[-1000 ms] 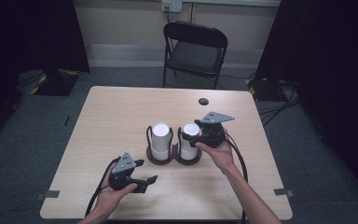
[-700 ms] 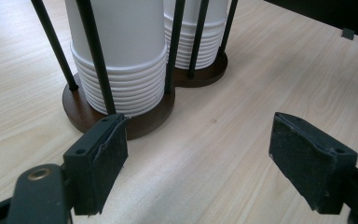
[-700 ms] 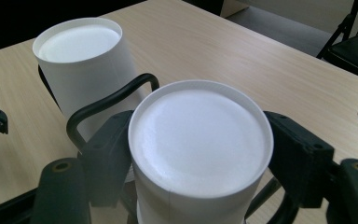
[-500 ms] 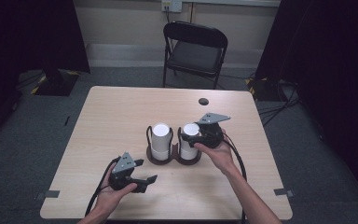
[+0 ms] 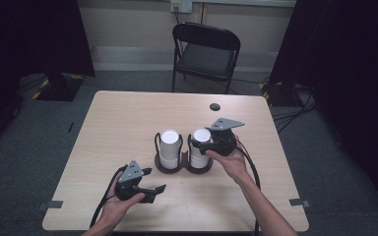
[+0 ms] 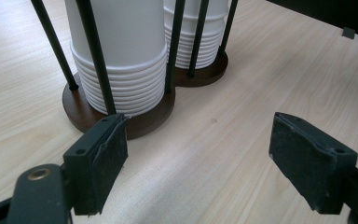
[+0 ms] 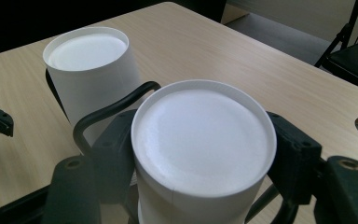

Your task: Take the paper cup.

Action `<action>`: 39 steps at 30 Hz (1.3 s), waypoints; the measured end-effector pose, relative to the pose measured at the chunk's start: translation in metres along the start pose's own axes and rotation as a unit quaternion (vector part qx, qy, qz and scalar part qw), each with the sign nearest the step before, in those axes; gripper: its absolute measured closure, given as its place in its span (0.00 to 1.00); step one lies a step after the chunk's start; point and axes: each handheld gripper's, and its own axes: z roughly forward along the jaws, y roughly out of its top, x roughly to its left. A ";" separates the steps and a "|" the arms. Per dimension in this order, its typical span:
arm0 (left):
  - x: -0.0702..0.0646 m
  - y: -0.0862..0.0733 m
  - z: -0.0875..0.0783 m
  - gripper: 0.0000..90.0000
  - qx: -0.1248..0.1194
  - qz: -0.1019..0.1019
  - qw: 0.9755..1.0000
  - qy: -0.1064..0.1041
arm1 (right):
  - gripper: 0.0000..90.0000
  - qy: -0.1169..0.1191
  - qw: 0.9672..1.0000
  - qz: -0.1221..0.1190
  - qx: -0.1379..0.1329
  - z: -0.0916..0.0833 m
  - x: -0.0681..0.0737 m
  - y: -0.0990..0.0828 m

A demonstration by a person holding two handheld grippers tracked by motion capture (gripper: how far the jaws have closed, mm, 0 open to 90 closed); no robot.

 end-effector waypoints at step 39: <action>-0.001 0.000 0.001 0.21 0.005 0.005 1.000 0.003 | 0.38 0.007 0.999 0.008 -0.039 -0.023 -0.004 0.015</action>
